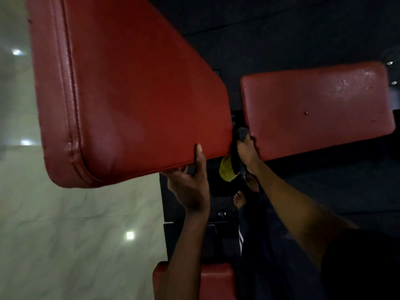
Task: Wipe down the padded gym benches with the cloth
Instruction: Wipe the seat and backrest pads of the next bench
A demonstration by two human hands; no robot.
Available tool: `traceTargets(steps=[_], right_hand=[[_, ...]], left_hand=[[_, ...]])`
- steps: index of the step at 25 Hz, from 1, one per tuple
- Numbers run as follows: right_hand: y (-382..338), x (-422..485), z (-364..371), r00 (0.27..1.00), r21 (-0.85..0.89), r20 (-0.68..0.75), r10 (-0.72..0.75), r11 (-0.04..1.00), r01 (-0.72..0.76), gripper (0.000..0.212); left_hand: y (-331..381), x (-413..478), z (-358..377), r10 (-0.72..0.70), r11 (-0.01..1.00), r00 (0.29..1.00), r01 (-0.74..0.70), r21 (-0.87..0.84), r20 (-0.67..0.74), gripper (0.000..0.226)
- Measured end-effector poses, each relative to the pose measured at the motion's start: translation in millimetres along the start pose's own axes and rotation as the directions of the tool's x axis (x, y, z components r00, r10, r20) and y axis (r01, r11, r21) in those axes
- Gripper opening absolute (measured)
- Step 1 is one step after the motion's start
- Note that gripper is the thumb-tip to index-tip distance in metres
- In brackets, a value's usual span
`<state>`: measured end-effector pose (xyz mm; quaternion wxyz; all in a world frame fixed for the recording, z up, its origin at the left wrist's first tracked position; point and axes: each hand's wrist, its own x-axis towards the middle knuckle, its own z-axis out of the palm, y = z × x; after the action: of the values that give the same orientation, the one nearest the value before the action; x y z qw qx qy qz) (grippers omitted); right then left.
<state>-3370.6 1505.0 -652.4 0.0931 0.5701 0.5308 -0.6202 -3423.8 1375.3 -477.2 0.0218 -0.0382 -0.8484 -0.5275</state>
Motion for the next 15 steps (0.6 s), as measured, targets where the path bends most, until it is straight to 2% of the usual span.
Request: traceTargets(steps=[3, 7, 9, 12, 15], right_hand=[[1, 15, -4, 1.0, -0.031, 0.013, -0.013, 0.999, 0.014, 0.053], [15, 2, -6, 0.992, -0.021, -0.006, -0.129, 0.991, 0.129, 0.056], [8, 6, -6, 0.992, -0.055, 0.019, -0.129, 0.99, 0.129, 0.061], [-13, 15, -12, 0.995, -0.116, 0.057, -0.076, 0.99, 0.082, 0.057], [-14, 18, -17, 0.983, -0.126, 0.06, -0.173, 0.976, 0.179, 0.057]], left_hand=[[-9, 1, 4, 0.052, 0.999, 0.999, -0.052, -0.005, -0.002, 0.067], [-11, -3, 7, -0.004, 0.999, 1.0, 0.003, -0.042, -0.024, 0.074], [-13, -7, 16, -0.041, 0.999, 0.999, 0.04, -0.025, -0.033, 0.08], [-12, -15, 31, -0.147, 0.989, 0.987, 0.148, 0.009, -0.061, 0.077], [-15, -16, 37, -0.183, 0.983, 0.981, 0.185, 0.023, -0.062, 0.082]])
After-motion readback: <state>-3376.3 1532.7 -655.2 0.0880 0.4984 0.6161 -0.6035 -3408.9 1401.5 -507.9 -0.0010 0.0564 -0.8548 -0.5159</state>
